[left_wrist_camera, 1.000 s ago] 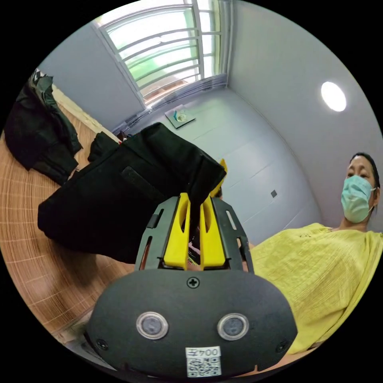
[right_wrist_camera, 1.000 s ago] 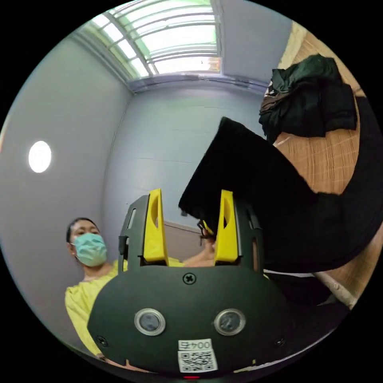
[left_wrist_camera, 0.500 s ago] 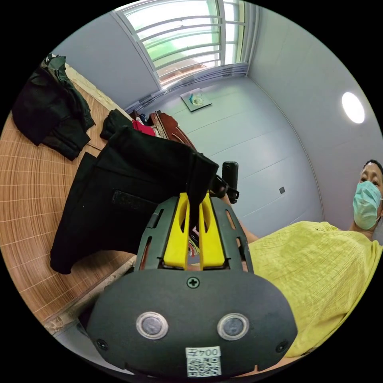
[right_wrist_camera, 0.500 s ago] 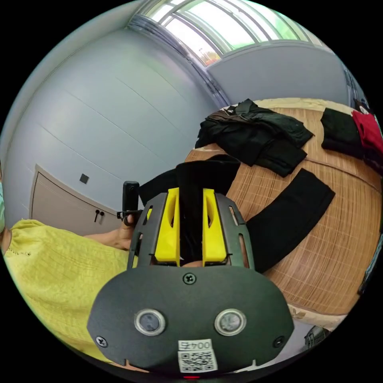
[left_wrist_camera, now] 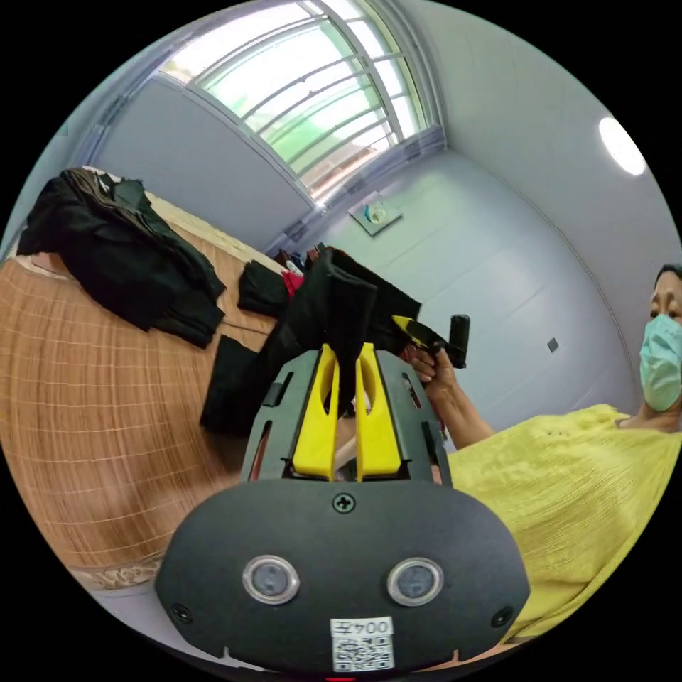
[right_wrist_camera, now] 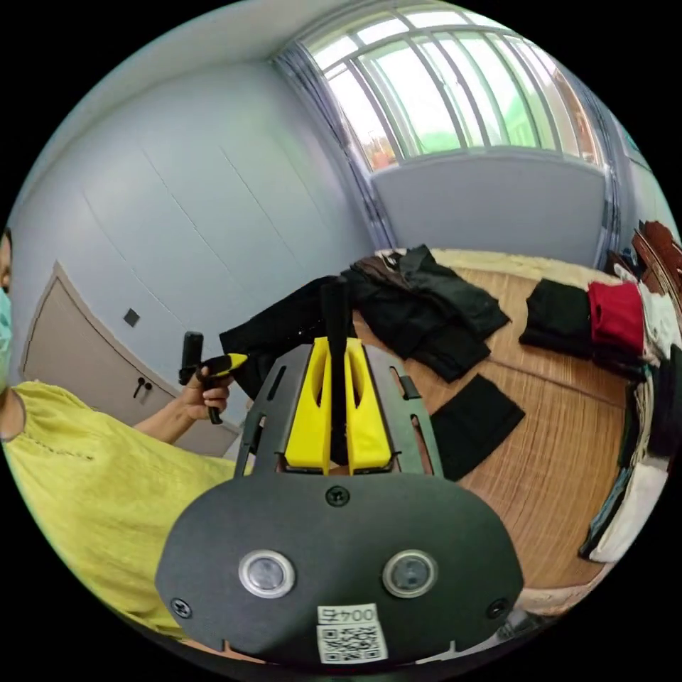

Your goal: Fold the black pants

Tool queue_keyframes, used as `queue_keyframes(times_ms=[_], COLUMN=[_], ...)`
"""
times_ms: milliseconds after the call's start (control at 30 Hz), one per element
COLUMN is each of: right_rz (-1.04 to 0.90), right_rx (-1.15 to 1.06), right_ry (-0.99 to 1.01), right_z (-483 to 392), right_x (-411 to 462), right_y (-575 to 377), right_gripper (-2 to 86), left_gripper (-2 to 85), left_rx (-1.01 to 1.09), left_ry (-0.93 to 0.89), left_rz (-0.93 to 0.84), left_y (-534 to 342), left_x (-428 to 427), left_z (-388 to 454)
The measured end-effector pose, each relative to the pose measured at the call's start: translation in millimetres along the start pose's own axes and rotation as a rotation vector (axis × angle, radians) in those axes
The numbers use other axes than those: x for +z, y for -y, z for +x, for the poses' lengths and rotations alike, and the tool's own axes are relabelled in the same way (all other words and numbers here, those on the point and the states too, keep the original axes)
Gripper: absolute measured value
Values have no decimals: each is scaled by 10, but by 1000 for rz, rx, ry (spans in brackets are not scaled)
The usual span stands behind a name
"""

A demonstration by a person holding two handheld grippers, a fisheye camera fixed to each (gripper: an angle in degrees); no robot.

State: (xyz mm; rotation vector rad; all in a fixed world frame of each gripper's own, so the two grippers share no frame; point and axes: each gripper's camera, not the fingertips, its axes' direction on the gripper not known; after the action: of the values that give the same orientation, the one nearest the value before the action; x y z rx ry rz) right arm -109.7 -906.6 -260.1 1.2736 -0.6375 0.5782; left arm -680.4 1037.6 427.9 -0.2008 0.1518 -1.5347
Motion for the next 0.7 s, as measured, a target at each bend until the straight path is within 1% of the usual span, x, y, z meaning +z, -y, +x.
queue_keyframes(times_ms=[67, 133, 167, 233, 300, 367, 500, 600, 700], right_rz=[97, 154, 189, 225, 247, 265, 266, 246, 215], right_rx=[-86, -160, -205, -269, -327, -394, -484, -517, -520], right_ry=[36, 44, 46, 57, 76, 41, 26, 89, 211], right_z=[-196, -390, -520, -706, -887, -1128, -1368, -1465, -1536], right_x=[-363, -609, -765, -971, -1137, -1307, -1480, -1518, -1469], right_y=[239, 428, 551, 728, 887, 1053, 1200, 1252, 1287], right_gripper=[18, 15, 14, 12, 11, 10, 11, 11, 12], left_gripper=[9, 7, 6, 5, 5, 5, 4, 6, 7], left_rx=[-7, 2, 22, 76, 136, 195, 284, 298, 278], left_ry=[64, 107, 113, 140, 178, 219, 301, 363, 420], left_rz=[105, 213, 287, 380, 412, 427, 488, 562, 639], left_y=[108, 213, 293, 422, 583, 768, 876, 836, 770], left_x=[-553, -995, -1291, -1697, -2021, -2363, -2848, -3227, -3610], left_z=[93, 210, 311, 515, 745, 1040, 1496, 1743, 1865])
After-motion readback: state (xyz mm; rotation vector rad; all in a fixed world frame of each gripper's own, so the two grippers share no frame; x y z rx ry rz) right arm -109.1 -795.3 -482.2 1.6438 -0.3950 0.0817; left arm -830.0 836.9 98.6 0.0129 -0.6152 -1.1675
